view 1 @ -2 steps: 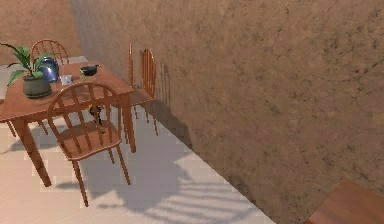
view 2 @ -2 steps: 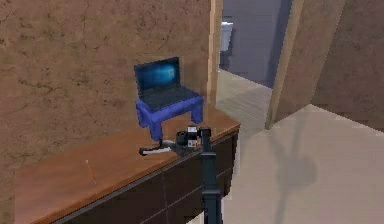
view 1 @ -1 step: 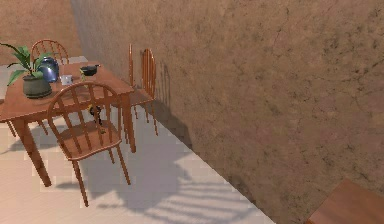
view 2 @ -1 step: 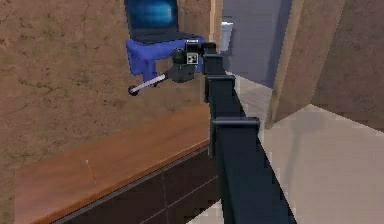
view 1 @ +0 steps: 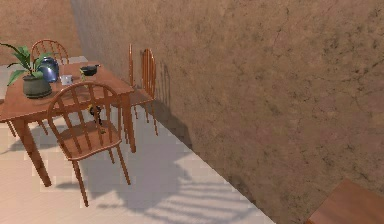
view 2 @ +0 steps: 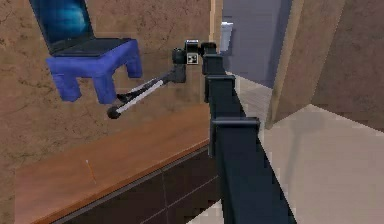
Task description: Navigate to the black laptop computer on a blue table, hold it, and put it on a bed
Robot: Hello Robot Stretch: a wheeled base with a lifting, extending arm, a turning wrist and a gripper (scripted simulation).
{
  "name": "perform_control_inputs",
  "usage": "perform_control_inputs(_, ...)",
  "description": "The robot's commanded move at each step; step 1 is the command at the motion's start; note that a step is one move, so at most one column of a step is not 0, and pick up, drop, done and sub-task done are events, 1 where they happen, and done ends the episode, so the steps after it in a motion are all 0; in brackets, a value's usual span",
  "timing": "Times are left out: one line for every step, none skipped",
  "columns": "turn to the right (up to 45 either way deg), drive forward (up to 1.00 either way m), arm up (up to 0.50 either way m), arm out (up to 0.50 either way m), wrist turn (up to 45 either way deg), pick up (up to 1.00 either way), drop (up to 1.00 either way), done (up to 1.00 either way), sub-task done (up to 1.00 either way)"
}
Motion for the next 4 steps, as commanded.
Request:
perform_control_inputs(0.0,0.00,0.00,0.00,-36.0,0.00,0.00,0.00,0.00)
perform_control_inputs(0.0,0.00,0.00,-0.48,0.0,0.00,0.00,0.00,0.00)
perform_control_inputs(-45.0,0.00,0.00,0.00,0.0,0.00,0.00,0.00,0.00)
perform_control_inputs(-45.0,0.00,0.00,0.00,0.0,0.00,0.00,0.00,0.00)
